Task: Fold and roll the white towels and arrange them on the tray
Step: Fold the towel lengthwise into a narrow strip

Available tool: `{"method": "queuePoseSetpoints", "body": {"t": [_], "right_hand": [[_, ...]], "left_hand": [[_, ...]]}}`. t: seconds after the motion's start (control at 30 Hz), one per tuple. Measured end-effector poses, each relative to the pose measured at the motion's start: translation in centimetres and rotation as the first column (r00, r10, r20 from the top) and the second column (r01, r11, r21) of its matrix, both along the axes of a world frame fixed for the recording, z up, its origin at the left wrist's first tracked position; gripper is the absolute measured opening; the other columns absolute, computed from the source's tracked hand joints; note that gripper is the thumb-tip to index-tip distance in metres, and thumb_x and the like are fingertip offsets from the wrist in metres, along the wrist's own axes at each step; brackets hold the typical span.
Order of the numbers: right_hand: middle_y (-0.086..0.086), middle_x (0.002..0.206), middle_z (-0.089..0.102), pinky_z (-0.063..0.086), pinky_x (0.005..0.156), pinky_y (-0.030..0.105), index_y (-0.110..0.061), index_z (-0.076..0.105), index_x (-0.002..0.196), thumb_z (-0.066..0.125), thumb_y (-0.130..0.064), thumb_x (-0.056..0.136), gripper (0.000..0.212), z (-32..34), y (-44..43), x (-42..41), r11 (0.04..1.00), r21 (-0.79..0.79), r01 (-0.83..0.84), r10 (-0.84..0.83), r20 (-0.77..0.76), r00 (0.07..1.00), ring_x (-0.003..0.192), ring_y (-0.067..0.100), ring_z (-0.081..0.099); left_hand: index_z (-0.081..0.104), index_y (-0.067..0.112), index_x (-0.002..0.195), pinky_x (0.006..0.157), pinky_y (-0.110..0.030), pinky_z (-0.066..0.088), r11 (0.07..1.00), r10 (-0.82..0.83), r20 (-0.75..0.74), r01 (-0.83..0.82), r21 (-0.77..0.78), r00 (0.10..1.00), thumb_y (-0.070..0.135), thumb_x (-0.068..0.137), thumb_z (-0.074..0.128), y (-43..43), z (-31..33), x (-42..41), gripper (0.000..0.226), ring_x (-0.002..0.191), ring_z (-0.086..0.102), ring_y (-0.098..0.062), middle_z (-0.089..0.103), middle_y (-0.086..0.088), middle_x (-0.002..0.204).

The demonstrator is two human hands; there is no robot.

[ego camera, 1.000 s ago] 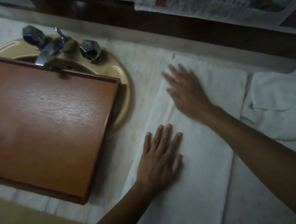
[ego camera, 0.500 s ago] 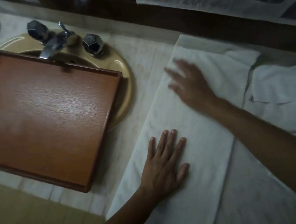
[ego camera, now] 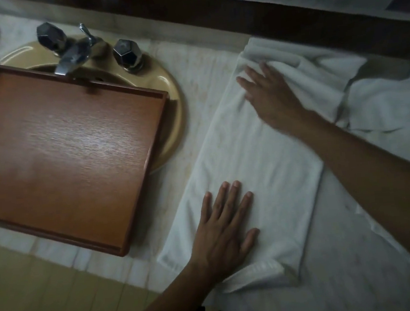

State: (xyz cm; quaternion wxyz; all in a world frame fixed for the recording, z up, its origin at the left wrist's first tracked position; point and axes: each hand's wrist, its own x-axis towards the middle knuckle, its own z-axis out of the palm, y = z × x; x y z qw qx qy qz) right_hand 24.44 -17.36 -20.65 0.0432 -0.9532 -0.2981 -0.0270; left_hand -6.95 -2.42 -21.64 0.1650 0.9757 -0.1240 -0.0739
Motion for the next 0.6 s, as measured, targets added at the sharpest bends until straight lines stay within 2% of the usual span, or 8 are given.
{"method": "queuePoseSetpoints", "body": {"t": [0.03, 0.1, 0.13, 0.2, 0.3, 0.4, 0.53, 0.6], "right_hand": [[0.015, 0.16, 0.04, 0.029, 0.12, 0.056, -0.02, 0.044, 0.154, 0.045, -0.032, 0.106, 0.049, -0.1, 1.1, -2.2, 0.998, 0.062, -0.002, 0.002, 0.005, 1.0, 0.149, 0.042, 0.032], [0.013, 0.159, 0.043, 0.031, 0.118, 0.055, -0.02, 0.048, 0.151, 0.043, -0.033, 0.104, 0.049, -1.0, 2.6, -8.1, 0.969, 0.131, -0.21, 0.214, -0.02, 0.977, 0.147, 0.037, 0.038], [0.01, 0.162, 0.04, 0.027, 0.119, 0.055, -0.024, 0.046, 0.153, 0.04, -0.035, 0.105, 0.049, -1.3, 2.4, -10.4, 0.939, 0.083, -0.335, 0.339, -0.05, 0.939, 0.15, 0.033, 0.035], [0.003, 0.167, 0.03, 0.018, 0.122, 0.053, -0.03, 0.039, 0.157, 0.036, -0.04, 0.107, 0.051, -1.2, 1.7, -10.5, 0.915, -0.01, -0.404, 0.402, -0.09, 0.911, 0.155, 0.026, 0.026], [0.0, 0.17, 0.021, 0.017, 0.124, 0.056, -0.032, 0.026, 0.161, 0.024, -0.048, 0.108, 0.055, -0.8, 1.1, -4.6, 0.982, -0.077, -0.172, 0.168, -0.064, 0.984, 0.157, 0.023, 0.018], [-0.002, 0.172, 0.01, 0.008, 0.127, 0.053, -0.032, 0.015, 0.163, 0.02, -0.049, 0.109, 0.057, 0.5, 0.0, -1.1, 0.997, -0.063, 0.048, -0.058, -0.16, 0.986, 0.159, 0.024, 0.006], [0.008, 0.169, 0.024, 0.02, 0.123, 0.055, -0.026, 0.032, 0.16, 0.035, -0.047, 0.104, 0.06, 0.6, 0.2, -10.2, 0.974, 0.111, 0.196, -0.177, -0.158, 0.971, 0.156, 0.032, 0.018], [0.006, 0.169, 0.024, 0.019, 0.122, 0.055, -0.027, 0.033, 0.16, 0.037, -0.049, 0.104, 0.06, -0.4, -1.0, -17.4, 0.987, 0.066, 0.146, -0.136, -0.136, 0.981, 0.156, 0.031, 0.019]], "left_hand": [[0.023, 0.024, 0.163, 0.125, -0.058, 0.017, 1.0, 0.001, 0.004, -0.001, -0.011, 1.0, 0.056, 0.104, 0.043, -0.1, 0.0, -0.1, 0.071, 0.16, 0.005, -0.025, 0.011, -0.004, 0.172], [0.024, 0.024, 0.163, 0.125, -0.058, 0.018, 0.999, 0.008, 0.018, -0.007, -0.033, 1.0, 0.054, 0.104, 0.045, 0.0, 0.0, -0.2, 0.07, 0.159, 0.006, -0.025, 0.012, -0.004, 0.172], [0.023, 0.024, 0.163, 0.125, -0.058, 0.017, 0.999, 0.007, 0.022, -0.007, -0.035, 1.0, 0.053, 0.104, 0.045, 0.0, -0.1, -0.1, 0.07, 0.159, 0.006, -0.025, 0.011, -0.004, 0.172], [0.021, 0.024, 0.164, 0.125, -0.057, 0.016, 1.0, 0.001, 0.033, 0.0, -0.029, 0.999, 0.053, 0.105, 0.044, 0.3, -0.1, 0.0, 0.07, 0.16, 0.005, -0.025, 0.01, -0.004, 0.173], [0.021, 0.025, 0.164, 0.126, -0.056, 0.016, 0.999, 0.014, 0.044, -0.013, -0.03, 0.999, 0.052, 0.104, 0.046, 0.6, -0.3, 0.1, 0.071, 0.159, 0.007, -0.024, 0.011, -0.004, 0.172], [0.021, 0.025, 0.164, 0.126, -0.056, 0.015, 0.999, 0.019, 0.043, -0.017, -0.028, 0.999, 0.052, 0.104, 0.046, 0.6, -0.4, 0.1, 0.07, 0.159, 0.006, -0.024, 0.011, -0.003, 0.172], [0.019, 0.027, 0.164, 0.127, -0.055, 0.012, 1.0, 0.019, 0.028, -0.019, -0.003, 0.999, 0.054, 0.104, 0.042, 0.6, -0.5, 0.0, 0.07, 0.16, 0.003, -0.024, 0.008, -0.002, 0.173], [0.017, 0.027, 0.164, 0.127, -0.055, 0.011, 1.0, 0.013, 0.019, -0.013, 0.006, 1.0, 0.054, 0.104, 0.041, 0.6, -0.4, 0.0, 0.07, 0.16, 0.002, -0.023, 0.007, -0.001, 0.173]]}}
